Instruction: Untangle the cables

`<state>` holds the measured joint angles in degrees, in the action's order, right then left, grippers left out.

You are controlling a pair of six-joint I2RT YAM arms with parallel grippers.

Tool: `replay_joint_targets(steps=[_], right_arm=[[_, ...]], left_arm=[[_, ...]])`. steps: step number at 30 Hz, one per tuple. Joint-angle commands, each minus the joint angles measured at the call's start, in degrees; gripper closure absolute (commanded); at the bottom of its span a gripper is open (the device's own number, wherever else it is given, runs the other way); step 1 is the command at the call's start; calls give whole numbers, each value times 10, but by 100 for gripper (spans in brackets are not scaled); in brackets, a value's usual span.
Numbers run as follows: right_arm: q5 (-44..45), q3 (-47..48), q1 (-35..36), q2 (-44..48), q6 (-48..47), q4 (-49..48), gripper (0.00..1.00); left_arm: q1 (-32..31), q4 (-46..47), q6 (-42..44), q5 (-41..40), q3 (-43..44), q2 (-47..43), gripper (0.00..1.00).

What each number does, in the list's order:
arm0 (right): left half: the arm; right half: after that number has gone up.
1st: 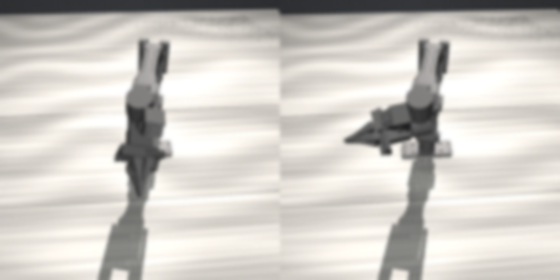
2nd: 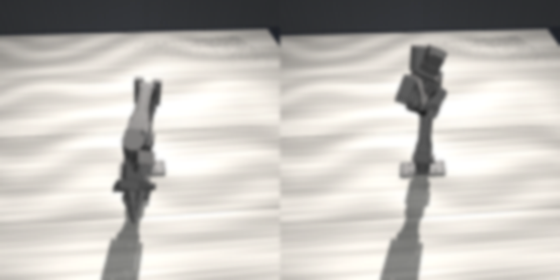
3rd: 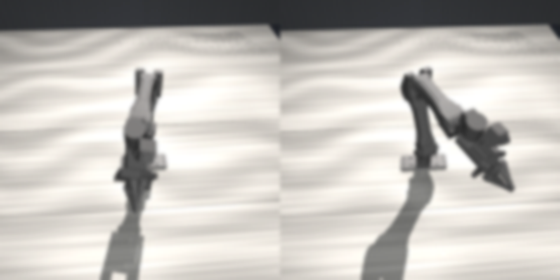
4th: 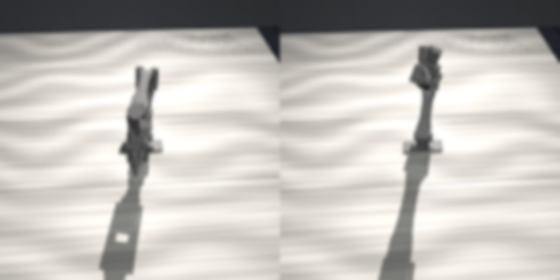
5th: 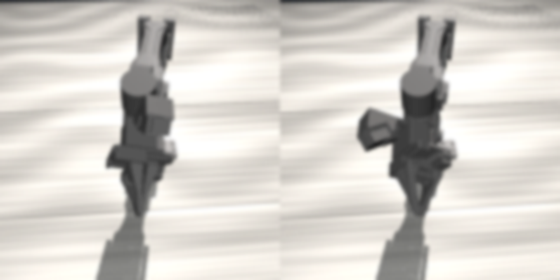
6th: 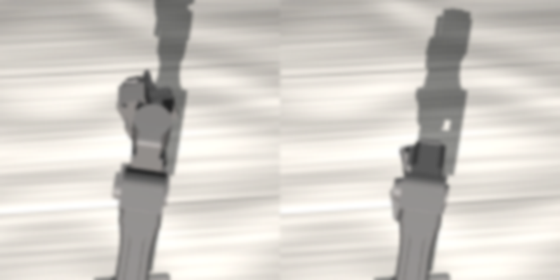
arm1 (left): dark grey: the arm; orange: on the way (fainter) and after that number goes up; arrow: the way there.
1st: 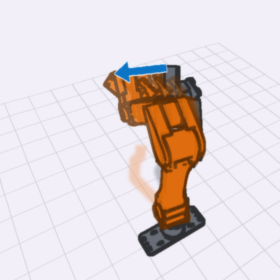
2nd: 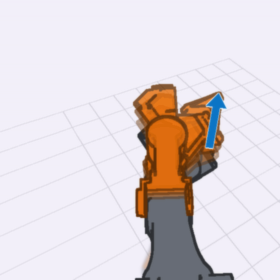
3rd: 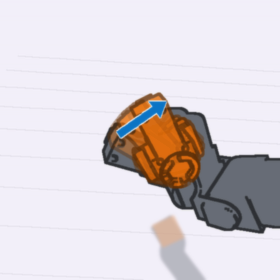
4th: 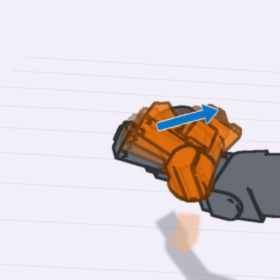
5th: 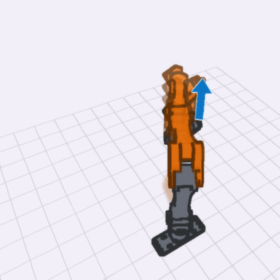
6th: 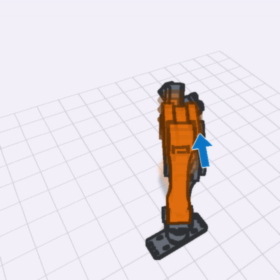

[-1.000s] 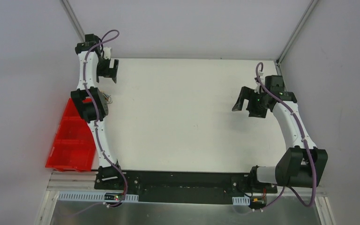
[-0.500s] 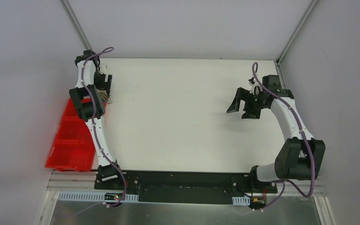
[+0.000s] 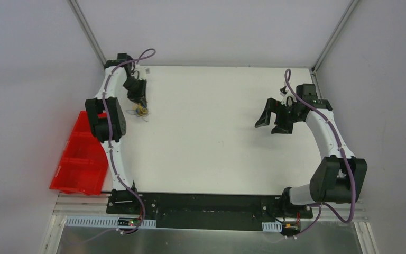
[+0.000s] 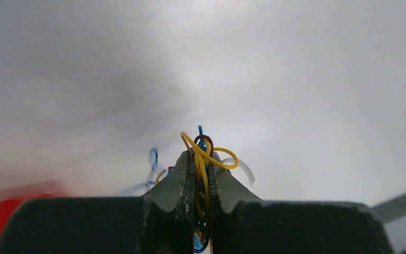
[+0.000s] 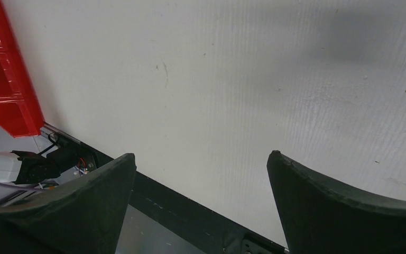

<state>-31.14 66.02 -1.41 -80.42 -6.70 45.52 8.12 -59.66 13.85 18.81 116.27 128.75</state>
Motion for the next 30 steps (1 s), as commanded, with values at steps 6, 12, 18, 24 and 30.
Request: replay_joint_targets(steps=[6, 12, 18, 24, 30], right_arm=[[-44, 54, 3, -27, -48, 75, 1], [-54, 65, 13, -45, -50, 82, 1], [-48, 52, 86, -77, -19, 34, 4], [-70, 34, 154, -136, 60, -98, 15], [-96, 46, 206, -222, 120, -162, 25]], left_arm=[[-219, 219, -243, 316, -218, -229, 99], [-250, 378, -349, 320, -329, -250, 4], [-189, 378, -315, 317, -455, -293, 6], [-206, 425, -323, 322, -517, -296, 19], [-257, 534, -397, 351, -506, -247, 20]])
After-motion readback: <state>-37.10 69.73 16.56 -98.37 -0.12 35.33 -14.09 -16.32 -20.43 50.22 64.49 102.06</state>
